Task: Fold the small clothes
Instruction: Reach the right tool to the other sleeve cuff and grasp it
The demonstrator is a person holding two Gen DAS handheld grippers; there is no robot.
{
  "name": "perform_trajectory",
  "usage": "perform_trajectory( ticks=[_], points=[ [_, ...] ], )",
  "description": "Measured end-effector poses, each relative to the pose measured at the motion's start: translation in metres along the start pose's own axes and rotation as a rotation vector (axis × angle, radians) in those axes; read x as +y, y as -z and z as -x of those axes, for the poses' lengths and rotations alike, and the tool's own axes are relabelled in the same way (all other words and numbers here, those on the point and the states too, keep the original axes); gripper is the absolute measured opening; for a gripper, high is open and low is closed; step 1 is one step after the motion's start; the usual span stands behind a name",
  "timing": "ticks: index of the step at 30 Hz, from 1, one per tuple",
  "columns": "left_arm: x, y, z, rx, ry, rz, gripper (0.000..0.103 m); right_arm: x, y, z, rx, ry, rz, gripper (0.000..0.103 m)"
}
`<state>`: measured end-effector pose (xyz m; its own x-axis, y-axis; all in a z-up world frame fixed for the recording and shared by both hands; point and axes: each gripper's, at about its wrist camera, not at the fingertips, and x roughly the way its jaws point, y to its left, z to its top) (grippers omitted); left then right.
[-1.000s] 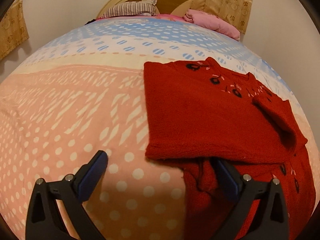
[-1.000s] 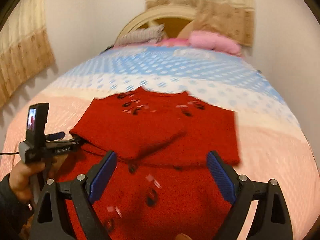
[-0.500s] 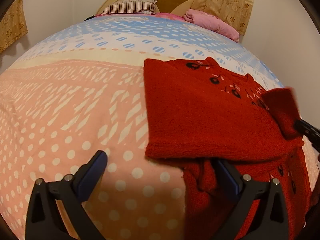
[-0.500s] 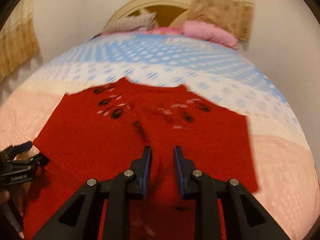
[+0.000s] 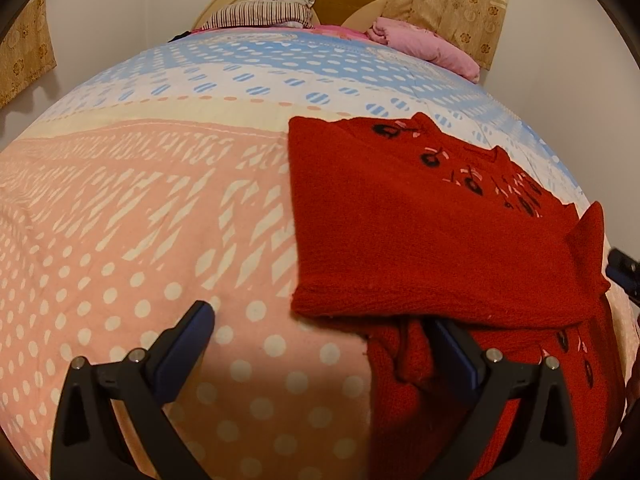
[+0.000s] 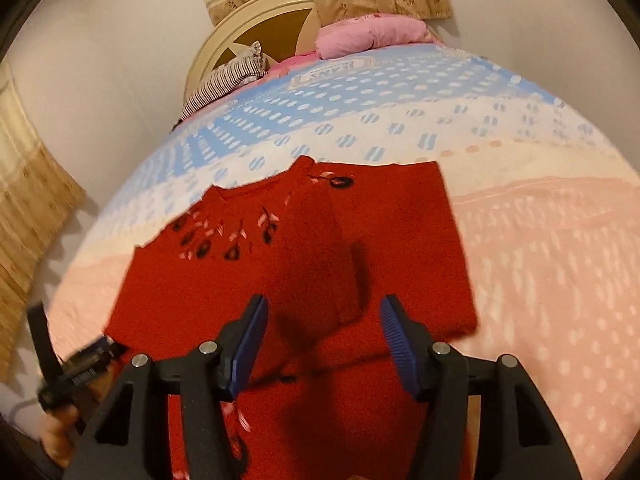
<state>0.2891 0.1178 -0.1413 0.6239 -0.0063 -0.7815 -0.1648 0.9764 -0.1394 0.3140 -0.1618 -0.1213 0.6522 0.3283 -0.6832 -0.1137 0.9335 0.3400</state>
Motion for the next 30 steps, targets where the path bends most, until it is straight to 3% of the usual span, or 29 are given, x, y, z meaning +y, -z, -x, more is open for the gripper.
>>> perform_trajectory(
  ticks=[7,8,9,10,19,23,27,30],
  points=[
    [0.0,0.0,0.0,0.0,0.001,0.001,0.103,-0.007,-0.03,-0.028,0.054,-0.09,-0.007,0.059],
    [0.0,0.0,0.0,0.0,0.0,0.001,0.103,-0.006,-0.03,-0.031,0.083,-0.116,0.003,0.054],
    [0.0,0.0,0.0,0.0,0.0,0.001,0.103,-0.002,-0.03,-0.035,0.112,-0.117,0.019,0.02],
    [0.0,0.0,0.0,-0.001,0.0,0.001,0.103,0.003,-0.03,-0.034,0.119,-0.07,0.053,0.008],
    [0.004,0.0,0.0,-0.003,0.005,0.021,0.103,0.012,-0.052,0.024,-0.063,-0.052,0.101,0.008],
    [0.004,0.0,0.001,-0.004,0.004,0.026,0.103,0.003,-0.048,0.008,-0.018,0.015,0.108,0.008],
    [0.005,0.001,0.0,-0.003,0.006,0.033,0.103,-0.029,-0.039,-0.017,0.048,0.077,0.021,0.008],
    [0.005,0.001,0.0,-0.002,0.008,0.035,0.103,-0.055,-0.033,-0.025,0.117,-0.113,-0.112,0.012]
  ],
)
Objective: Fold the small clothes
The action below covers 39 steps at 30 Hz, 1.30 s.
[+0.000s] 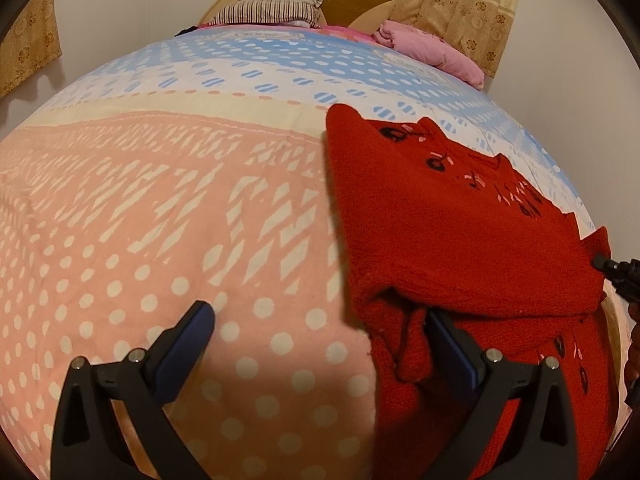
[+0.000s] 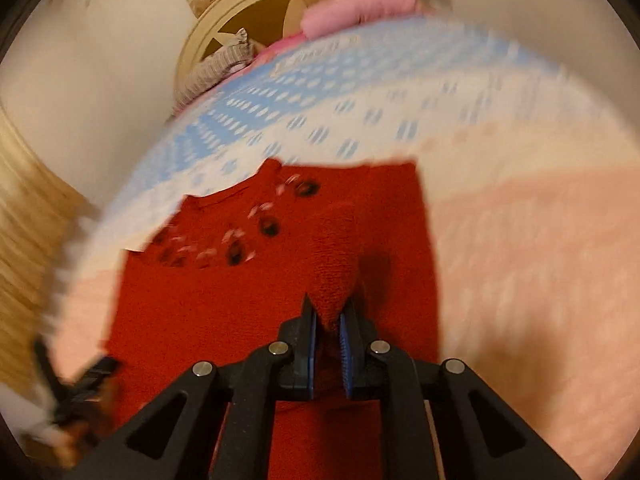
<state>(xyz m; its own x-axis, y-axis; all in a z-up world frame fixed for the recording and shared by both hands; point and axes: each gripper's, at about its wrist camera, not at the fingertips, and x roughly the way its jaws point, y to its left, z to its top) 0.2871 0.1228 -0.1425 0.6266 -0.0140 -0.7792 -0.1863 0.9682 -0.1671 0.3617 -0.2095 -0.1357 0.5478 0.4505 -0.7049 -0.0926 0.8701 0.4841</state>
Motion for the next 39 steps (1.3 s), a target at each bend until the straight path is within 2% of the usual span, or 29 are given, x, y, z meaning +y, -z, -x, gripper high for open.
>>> perform_trajectory(
  ticks=[1,3,7,9,11,12,14,15,16,18,21,24,26,28,29,30,34,36,39],
  points=[
    [0.0,0.0,0.0,0.0,0.0,0.0,0.103,-0.005,0.0,0.001,0.01,-0.06,-0.026,0.016],
    [0.0,0.0,0.0,0.0,0.0,0.0,0.103,-0.007,0.0,0.006,0.0,-0.078,-0.024,0.016],
    [0.0,0.0,0.0,0.0,0.001,0.001,0.103,0.006,0.003,0.012,0.012,-0.013,0.071,0.016],
    [-0.001,0.0,0.0,0.0,-0.001,0.0,0.103,0.013,0.005,0.019,-0.008,0.028,0.093,0.011],
    [0.0,0.0,0.0,0.001,-0.001,0.0,0.103,0.018,0.003,0.031,-0.043,0.012,0.094,0.011],
    [0.0,0.0,0.0,0.001,0.0,0.0,0.103,0.027,0.001,0.037,-0.079,0.103,0.141,0.011],
    [-0.001,0.001,0.0,0.001,-0.001,-0.001,0.103,0.035,-0.005,0.034,-0.092,0.264,0.216,0.029],
    [-0.001,0.001,0.0,0.0,-0.001,0.0,0.103,0.034,-0.007,0.03,-0.081,0.333,0.23,0.063],
    [-0.001,0.001,0.0,0.0,0.0,0.001,0.103,0.032,-0.008,0.028,-0.084,0.38,0.235,0.077],
    [-0.001,0.001,0.0,-0.001,-0.001,0.002,0.103,0.027,-0.006,0.032,-0.118,0.409,0.225,0.077],
    [-0.003,0.002,0.0,-0.003,-0.009,-0.004,0.103,0.028,0.006,0.037,-0.127,0.304,0.209,0.077],
    [-0.004,0.002,0.0,-0.002,-0.013,-0.008,0.103,0.048,0.016,0.031,-0.122,0.225,0.269,0.076],
    [-0.003,0.001,-0.001,-0.002,-0.015,-0.01,0.103,0.057,0.023,0.02,-0.092,0.197,0.3,0.066],
    [-0.003,0.001,-0.001,-0.002,-0.014,-0.009,0.103,0.05,0.024,0.0,-0.026,0.238,0.27,0.059],
    [-0.003,0.001,-0.001,-0.002,-0.013,-0.009,0.103,0.041,0.025,-0.009,0.002,0.288,0.246,0.056],
    [-0.004,0.001,-0.001,-0.002,-0.013,-0.008,0.103,0.033,0.028,-0.015,0.004,0.343,0.239,0.049],
    [-0.003,0.001,-0.001,0.0,-0.017,-0.011,0.103,0.036,0.037,-0.004,-0.039,0.394,0.265,0.049],
    [-0.004,0.001,-0.001,-0.001,-0.02,-0.014,0.103,0.049,0.037,0.003,-0.062,0.399,0.288,0.049],
    [-0.004,0.001,-0.001,-0.001,-0.022,-0.016,0.103,0.076,0.037,0.01,-0.096,0.315,0.326,0.05]
  ],
)
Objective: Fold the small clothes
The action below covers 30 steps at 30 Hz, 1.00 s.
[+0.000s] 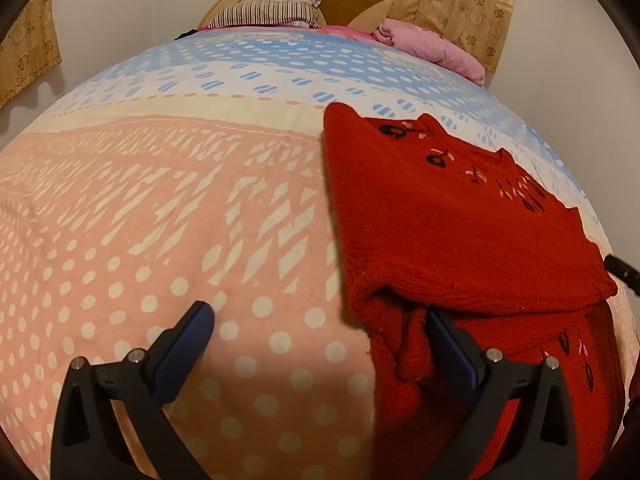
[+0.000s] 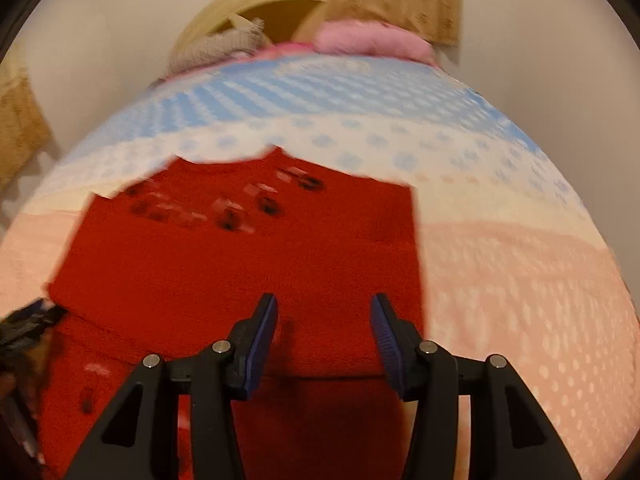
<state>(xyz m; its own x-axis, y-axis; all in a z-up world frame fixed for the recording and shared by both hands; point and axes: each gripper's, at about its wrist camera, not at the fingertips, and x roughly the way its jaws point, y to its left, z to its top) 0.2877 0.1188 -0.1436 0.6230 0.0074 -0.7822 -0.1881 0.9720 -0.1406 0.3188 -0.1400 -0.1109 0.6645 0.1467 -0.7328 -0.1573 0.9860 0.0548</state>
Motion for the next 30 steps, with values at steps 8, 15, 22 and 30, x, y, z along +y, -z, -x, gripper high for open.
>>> perform_trajectory(
  ticks=[8,15,22,30],
  points=[
    [0.004,0.004,0.013,-0.009,0.041,0.004,0.103,0.025,0.009,-0.043,0.084,-0.005,0.066,0.05],
    [0.008,0.005,0.063,-0.15,0.006,-0.033,0.103,0.007,0.019,-0.044,0.054,-0.065,0.03,0.053],
    [-0.004,-0.012,0.01,-0.035,-0.121,-0.09,0.103,0.005,0.022,-0.038,0.045,-0.094,0.017,0.056],
    [0.023,0.001,0.015,-0.006,-0.061,-0.011,0.103,-0.01,0.039,-0.003,0.009,-0.146,-0.045,0.056]
  ],
)
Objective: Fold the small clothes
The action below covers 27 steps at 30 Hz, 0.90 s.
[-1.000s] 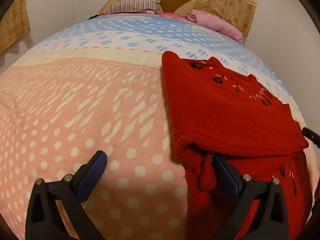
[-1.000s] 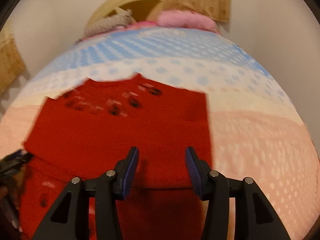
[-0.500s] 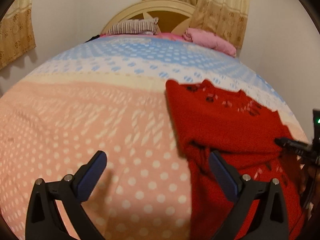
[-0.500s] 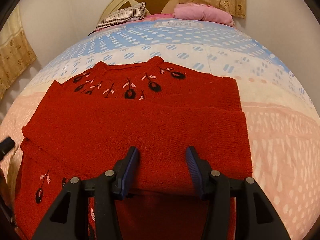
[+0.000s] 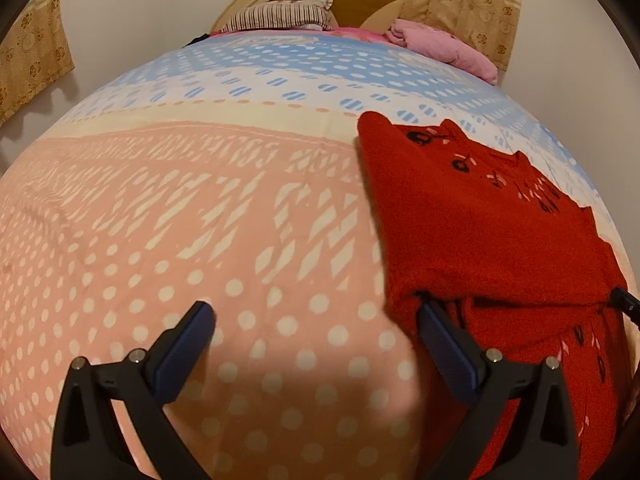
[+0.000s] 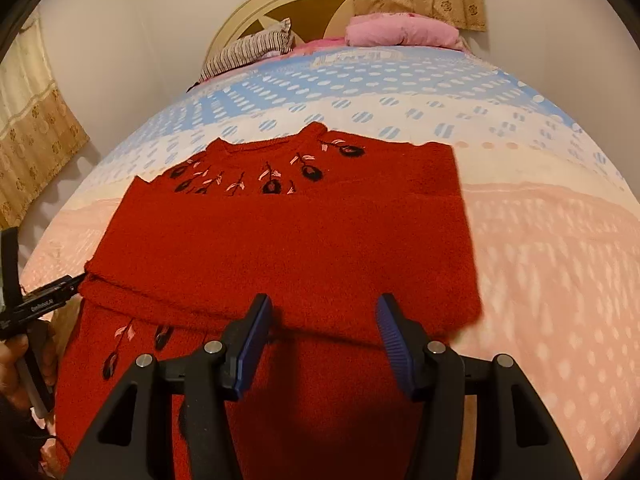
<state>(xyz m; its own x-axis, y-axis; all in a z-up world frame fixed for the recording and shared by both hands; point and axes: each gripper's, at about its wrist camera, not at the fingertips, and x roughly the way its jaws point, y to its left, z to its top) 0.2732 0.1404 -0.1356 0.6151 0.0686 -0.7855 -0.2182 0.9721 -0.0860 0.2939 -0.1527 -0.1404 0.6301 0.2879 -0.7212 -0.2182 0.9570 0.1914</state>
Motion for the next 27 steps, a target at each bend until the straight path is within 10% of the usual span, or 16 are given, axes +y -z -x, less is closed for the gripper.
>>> perform_trajectory(
  ticks=[27],
  points=[
    [-0.03,0.084,0.114,-0.096,0.048,-0.235,0.103,0.008,0.091,0.079,0.042,-0.059,-0.071,0.057]
  ],
)
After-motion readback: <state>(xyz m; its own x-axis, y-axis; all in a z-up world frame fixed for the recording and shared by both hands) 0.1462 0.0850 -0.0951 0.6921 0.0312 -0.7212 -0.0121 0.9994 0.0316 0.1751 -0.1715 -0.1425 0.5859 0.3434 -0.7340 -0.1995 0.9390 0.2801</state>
